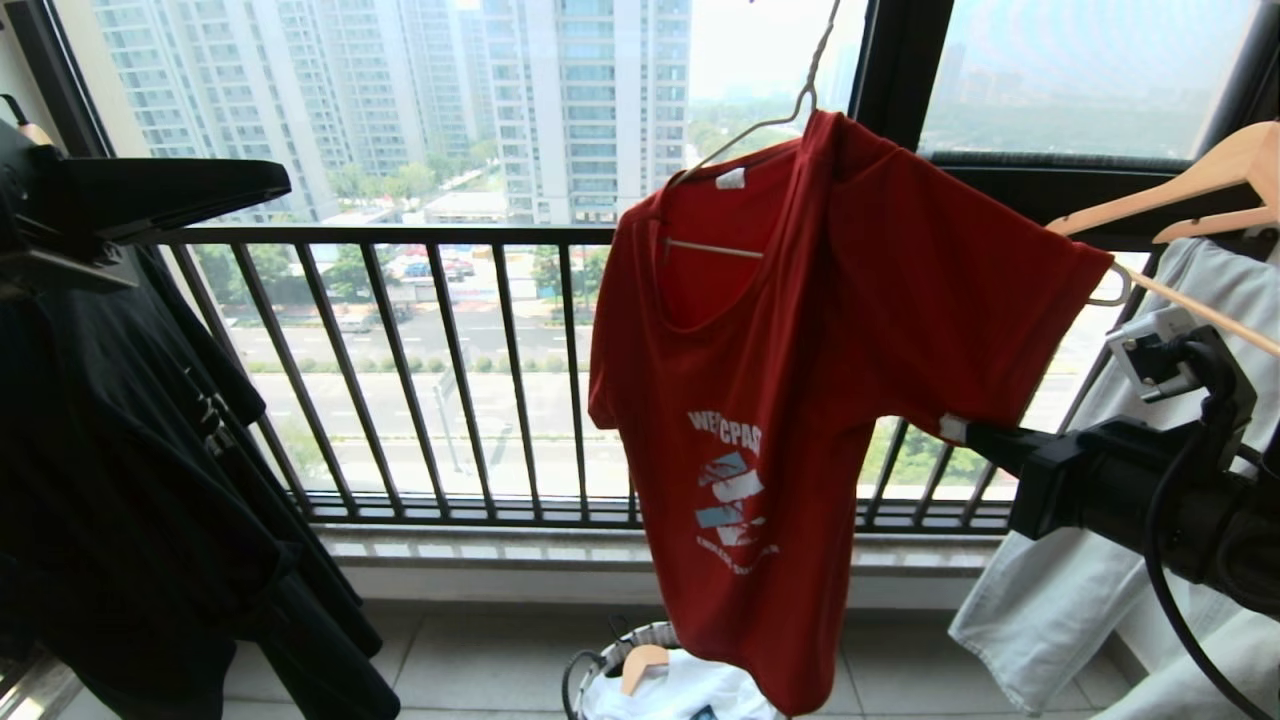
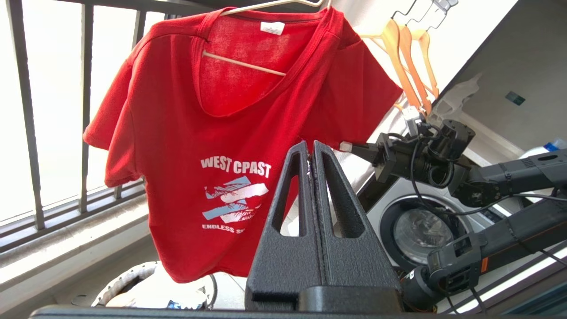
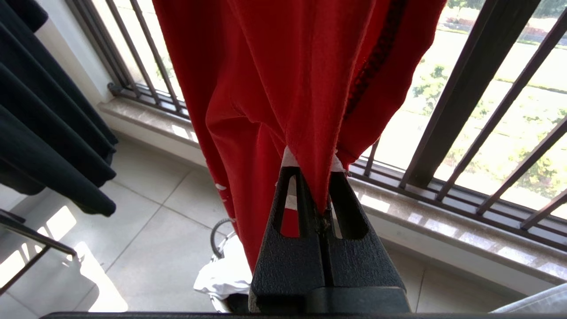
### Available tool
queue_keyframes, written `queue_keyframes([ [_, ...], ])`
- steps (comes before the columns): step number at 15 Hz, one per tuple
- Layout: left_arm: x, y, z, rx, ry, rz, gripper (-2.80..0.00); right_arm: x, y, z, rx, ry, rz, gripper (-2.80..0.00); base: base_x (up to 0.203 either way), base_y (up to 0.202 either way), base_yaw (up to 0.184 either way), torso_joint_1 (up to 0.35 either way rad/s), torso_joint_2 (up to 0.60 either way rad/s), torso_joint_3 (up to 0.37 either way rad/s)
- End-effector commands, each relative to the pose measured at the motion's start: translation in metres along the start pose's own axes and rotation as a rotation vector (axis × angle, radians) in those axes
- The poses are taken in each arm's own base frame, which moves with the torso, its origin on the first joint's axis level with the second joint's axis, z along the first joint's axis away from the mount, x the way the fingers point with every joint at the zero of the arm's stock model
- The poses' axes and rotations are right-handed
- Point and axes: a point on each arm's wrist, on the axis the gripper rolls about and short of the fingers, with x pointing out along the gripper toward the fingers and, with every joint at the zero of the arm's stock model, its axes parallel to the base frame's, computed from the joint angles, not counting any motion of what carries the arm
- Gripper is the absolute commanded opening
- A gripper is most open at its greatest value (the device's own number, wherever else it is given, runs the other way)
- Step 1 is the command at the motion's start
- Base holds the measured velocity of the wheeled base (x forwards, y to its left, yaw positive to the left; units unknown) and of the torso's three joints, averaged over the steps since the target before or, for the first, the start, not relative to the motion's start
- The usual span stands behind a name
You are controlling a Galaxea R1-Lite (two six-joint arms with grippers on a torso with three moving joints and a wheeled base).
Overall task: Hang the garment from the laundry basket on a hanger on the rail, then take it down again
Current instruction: Hang the clothes rack on the clothesline
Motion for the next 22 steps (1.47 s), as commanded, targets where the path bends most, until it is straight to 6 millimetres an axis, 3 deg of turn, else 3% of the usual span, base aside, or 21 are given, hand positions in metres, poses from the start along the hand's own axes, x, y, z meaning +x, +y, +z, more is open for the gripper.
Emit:
queue_keyframes([
  [1, 0.000, -0.001, 0.000, 0.000, 0.001, -0.006, -2.80, -0.012, 0.000, 0.003, 0.000, -0.004, -0.008, -2.80, 0.000, 0.000, 0.000, 0.000, 0.00, 0.000],
  [5, 0.000, -0.001, 0.000, 0.001, 0.001, -0.006, -2.80, -0.023, -0.002, -0.008, 0.017, 0.064, -0.030, -2.80, 0.000, 0.000, 0.000, 0.000, 0.00, 0.000],
  [11, -0.001, -0.003, 0.001, 0.005, -0.002, -0.007, -2.80, -0.023, -0.009, -0.027, 0.040, 0.140, -0.061, -2.80, 0.000, 0.000, 0.000, 0.000, 0.00, 0.000],
  [15, -0.001, -0.003, 0.001, 0.005, -0.002, -0.007, -2.80, -0.024, -0.009, -0.023, 0.032, 0.124, -0.061, -2.80, 0.000, 0.000, 0.000, 0.000, 0.00, 0.000],
  [16, -0.001, -0.003, 0.001, 0.005, -0.002, -0.007, -2.80, -0.024, -0.009, -0.020, 0.027, 0.109, -0.061, 0.00, 0.000, 0.000, 0.000, 0.000, 0.00, 0.000],
  [18, -0.002, -0.005, 0.001, 0.009, -0.004, -0.009, -2.80, -0.023, -0.009, -0.013, 0.021, 0.085, -0.054, 0.00, 0.000, 0.000, 0.000, 0.000, 0.00, 0.000],
  [22, -0.002, -0.005, 0.002, 0.007, -0.005, -0.009, -2.80, -0.029, -0.007, -0.020, 0.039, 0.170, -0.057, 0.00, 0.000, 0.000, 0.000, 0.000, 0.00, 0.000],
])
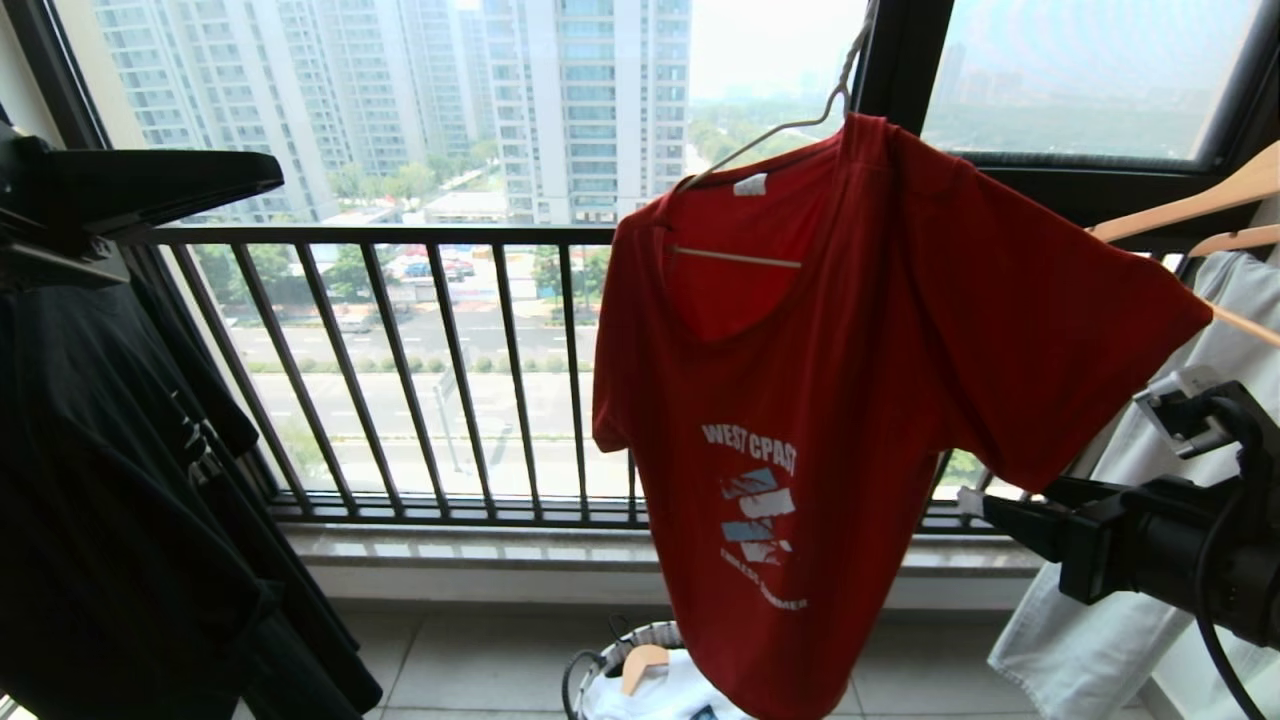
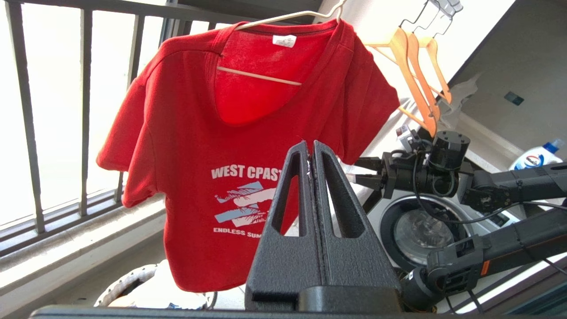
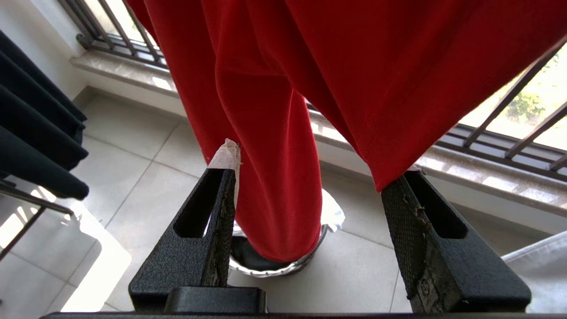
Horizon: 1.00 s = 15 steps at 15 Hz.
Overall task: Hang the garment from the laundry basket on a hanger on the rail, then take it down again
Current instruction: Hang the clothes rack on the clothesline
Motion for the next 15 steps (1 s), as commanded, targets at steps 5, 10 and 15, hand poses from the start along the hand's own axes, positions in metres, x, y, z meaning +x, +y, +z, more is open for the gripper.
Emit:
queue_keyframes([
  [5, 0.001, 0.000, 0.002, -0.006, 0.003, -0.006, -2.80, -0.026, 0.006, -0.026, 0.018, 0.258, 0.012, 0.00, 0.000, 0.000, 0.000, 0.000, 0.00, 0.000],
  [10, 0.000, -0.002, 0.003, -0.008, 0.000, -0.007, -2.80, -0.027, 0.006, -0.031, -0.029, 0.292, 0.020, -2.80, 0.000, 0.000, 0.000, 0.000, 0.00, 0.000],
  [15, 0.013, 0.009, -0.005, -0.059, 0.037, -0.033, -2.80, -0.040, 0.012, -0.034, -0.057, 0.264, 0.134, -2.80, 0.000, 0.000, 0.000, 0.000, 0.00, 0.000],
])
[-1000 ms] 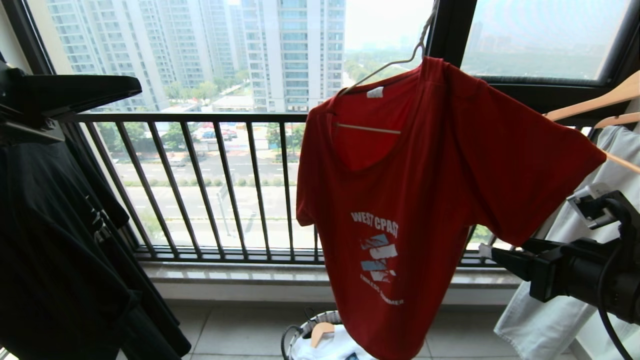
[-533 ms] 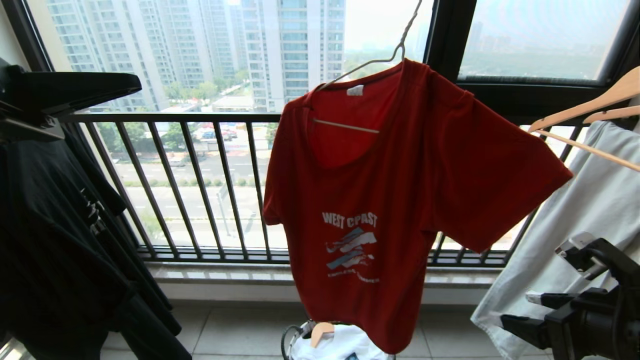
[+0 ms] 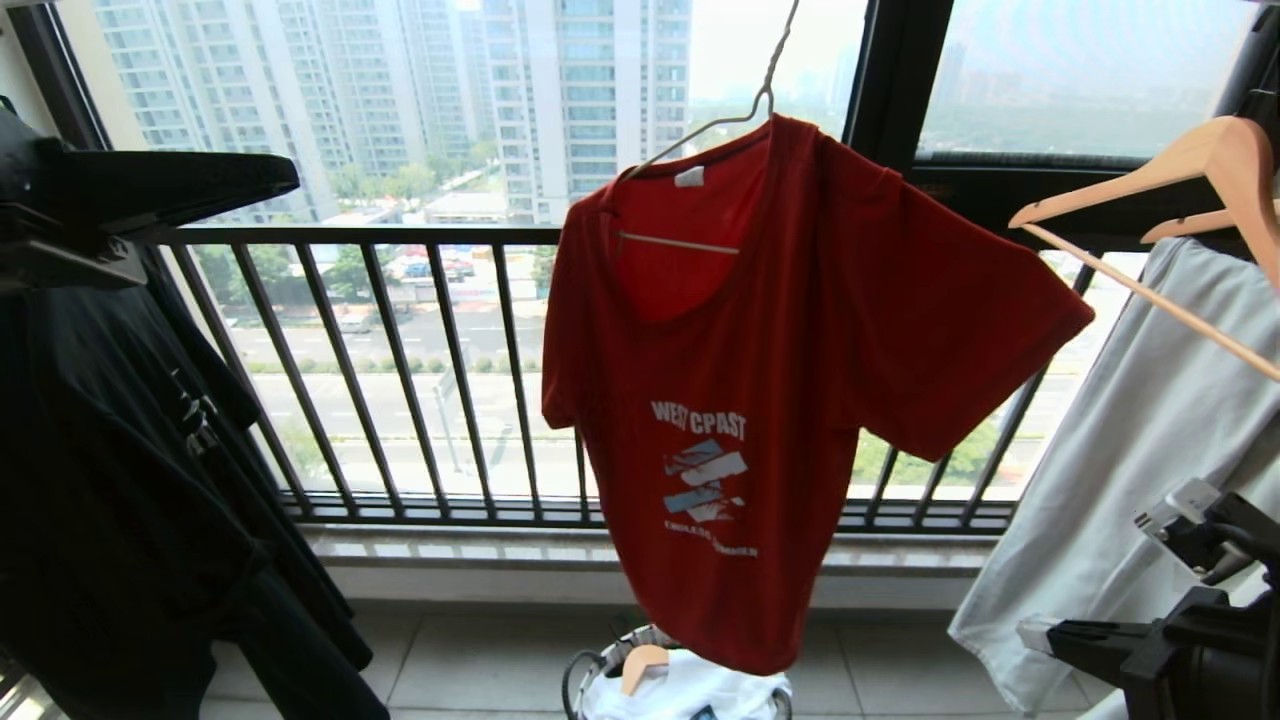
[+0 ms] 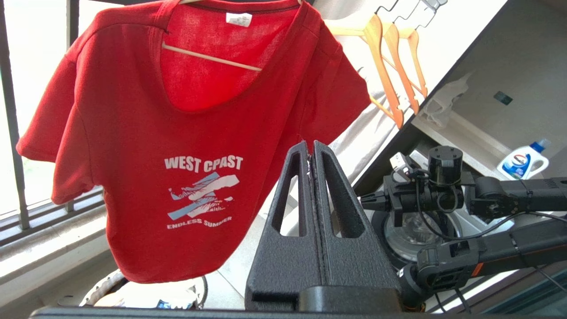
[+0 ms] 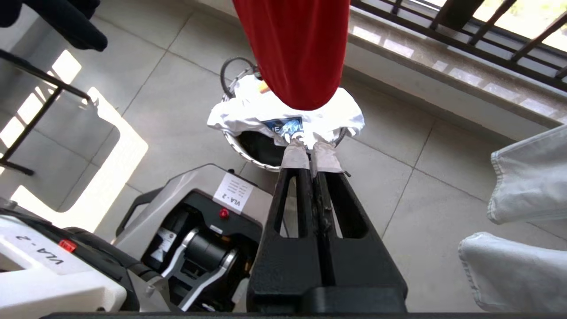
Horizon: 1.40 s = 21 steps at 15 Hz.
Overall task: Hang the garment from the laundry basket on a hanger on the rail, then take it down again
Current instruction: Hang the clothes rack on the clothesline
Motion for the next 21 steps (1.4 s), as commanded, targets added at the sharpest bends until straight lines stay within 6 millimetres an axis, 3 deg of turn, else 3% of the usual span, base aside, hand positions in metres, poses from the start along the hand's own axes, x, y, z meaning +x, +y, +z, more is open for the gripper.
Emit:
queue_keyframes([
  [1, 0.010, 0.013, -0.005, -0.044, 0.031, -0.014, -2.80, -0.004, 0.003, -0.001, -0.032, -0.022, 0.033, -2.80, 0.000, 0.000, 0.000, 0.000, 0.00, 0.000],
  [6, 0.033, 0.023, -0.023, -0.115, 0.102, -0.076, -2.80, 0.000, 0.004, 0.009, -0.044, -0.105, 0.077, -2.80, 0.000, 0.000, 0.000, 0.000, 0.00, 0.000],
  [8, 0.035, 0.024, -0.023, -0.118, 0.104, -0.077, -2.80, 0.002, 0.004, 0.002, -0.048, -0.095, 0.074, -2.80, 0.000, 0.000, 0.000, 0.000, 0.00, 0.000],
  [15, 0.035, 0.025, -0.023, -0.115, 0.101, -0.074, -2.80, 0.009, 0.001, 0.008, -0.070, -0.169, 0.050, -2.80, 0.000, 0.000, 0.000, 0.000, 0.00, 0.000],
  [21, 0.038, 0.032, -0.025, -0.131, 0.108, -0.064, -2.80, 0.004, 0.002, 0.005, -0.085, -0.181, 0.019, -2.80, 0.000, 0.000, 0.000, 0.000, 0.00, 0.000],
])
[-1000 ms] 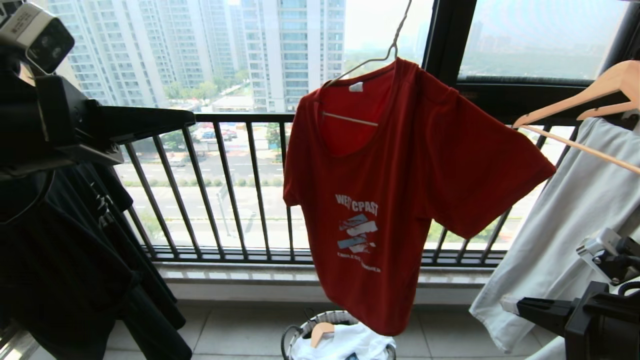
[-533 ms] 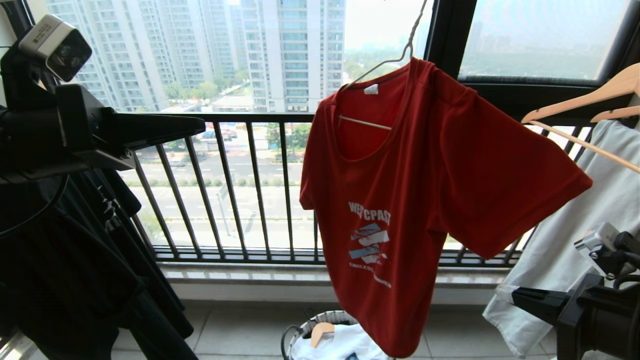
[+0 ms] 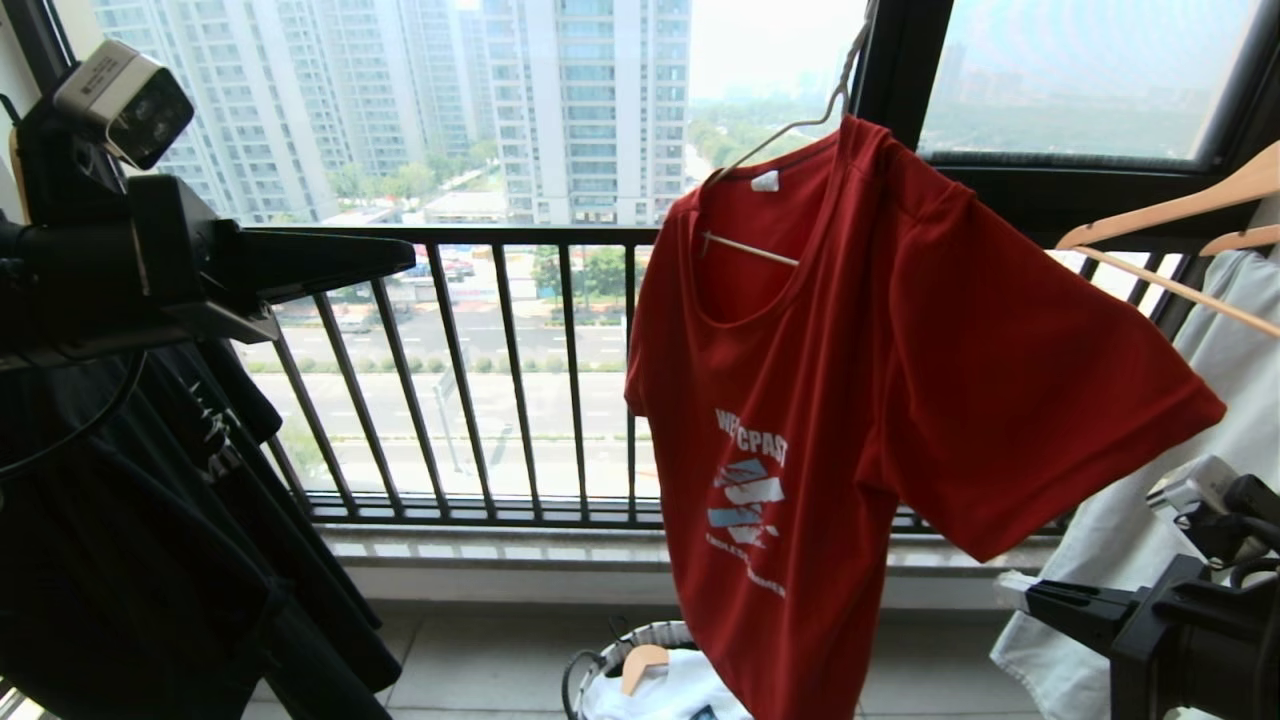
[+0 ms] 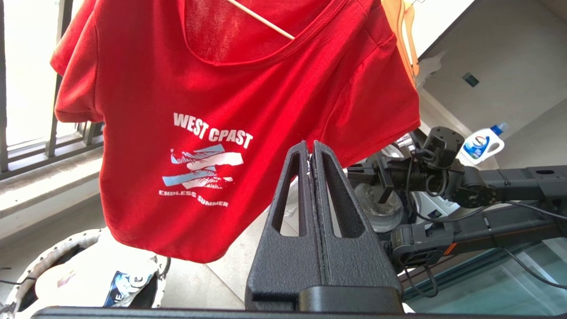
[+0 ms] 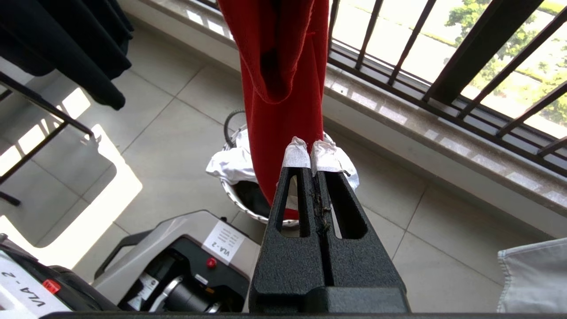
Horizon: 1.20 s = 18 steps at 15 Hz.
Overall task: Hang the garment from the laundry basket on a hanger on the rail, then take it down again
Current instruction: Hang the clothes rack on the clothesline, then take the clothes off the clothes rack
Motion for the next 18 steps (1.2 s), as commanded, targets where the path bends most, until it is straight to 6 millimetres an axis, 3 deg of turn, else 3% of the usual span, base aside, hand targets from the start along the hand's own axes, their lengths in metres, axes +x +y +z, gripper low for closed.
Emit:
queue_keyframes([
  [1, 0.001, 0.003, 0.000, -0.008, 0.004, -0.001, -2.80, -0.005, 0.001, 0.001, -0.033, -0.021, -0.004, -2.80, 0.000, 0.000, 0.000, 0.000, 0.00, 0.000],
  [5, 0.001, 0.003, 0.000, -0.005, 0.002, -0.002, -2.80, -0.035, 0.006, 0.030, -0.059, -0.069, -0.025, -2.80, 0.000, 0.000, 0.000, 0.000, 0.00, 0.000],
  [9, 0.002, 0.003, 0.001, -0.005, 0.003, -0.002, -2.80, -0.075, 0.009, 0.094, -0.040, -0.117, -0.035, -2.80, 0.000, 0.000, 0.000, 0.000, 0.00, 0.000],
  [12, 0.003, 0.005, 0.001, -0.008, 0.004, -0.001, -2.80, -0.088, 0.008, 0.132, -0.037, -0.128, -0.038, -2.80, 0.000, 0.000, 0.000, 0.000, 0.00, 0.000],
  [14, 0.004, 0.007, 0.001, -0.011, 0.004, 0.003, -2.80, -0.092, 0.010, 0.148, -0.038, -0.128, -0.016, -2.80, 0.000, 0.000, 0.000, 0.000, 0.00, 0.000],
  [18, 0.004, 0.007, 0.002, -0.007, -0.010, 0.021, -2.80, -0.094, 0.030, 0.157, -0.094, -0.140, 0.160, -2.80, 0.000, 0.000, 0.000, 0.000, 0.00, 0.000],
])
